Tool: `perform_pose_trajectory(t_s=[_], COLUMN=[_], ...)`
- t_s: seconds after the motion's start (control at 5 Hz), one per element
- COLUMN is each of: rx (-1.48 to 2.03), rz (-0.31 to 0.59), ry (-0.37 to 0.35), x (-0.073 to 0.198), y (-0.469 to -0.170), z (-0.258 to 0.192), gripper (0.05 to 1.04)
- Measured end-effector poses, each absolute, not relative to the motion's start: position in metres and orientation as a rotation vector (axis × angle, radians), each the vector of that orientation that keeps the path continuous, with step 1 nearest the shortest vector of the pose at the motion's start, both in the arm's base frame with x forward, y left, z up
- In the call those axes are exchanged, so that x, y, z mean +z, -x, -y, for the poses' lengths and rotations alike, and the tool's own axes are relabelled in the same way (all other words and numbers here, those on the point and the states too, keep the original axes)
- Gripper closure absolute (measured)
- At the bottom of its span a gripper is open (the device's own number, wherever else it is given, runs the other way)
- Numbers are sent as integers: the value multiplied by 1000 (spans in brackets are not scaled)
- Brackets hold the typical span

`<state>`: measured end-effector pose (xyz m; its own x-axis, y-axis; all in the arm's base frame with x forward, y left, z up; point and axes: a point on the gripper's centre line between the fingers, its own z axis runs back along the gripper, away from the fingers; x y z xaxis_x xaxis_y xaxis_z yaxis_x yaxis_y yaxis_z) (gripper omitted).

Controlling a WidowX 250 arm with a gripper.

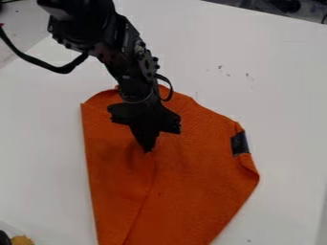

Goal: Unfold the cloth from right to left

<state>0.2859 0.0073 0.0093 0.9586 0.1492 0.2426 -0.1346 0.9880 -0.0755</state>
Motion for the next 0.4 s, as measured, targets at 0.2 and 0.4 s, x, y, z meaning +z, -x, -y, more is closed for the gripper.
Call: perform_pose_trajectory(t_s=[0.2,0.4], rx=[143,187], rz=[236,324], ry=[26,-52], x=[14,43], y=[-280,-273], z=[-8,-21], gripper=[1027,1029])
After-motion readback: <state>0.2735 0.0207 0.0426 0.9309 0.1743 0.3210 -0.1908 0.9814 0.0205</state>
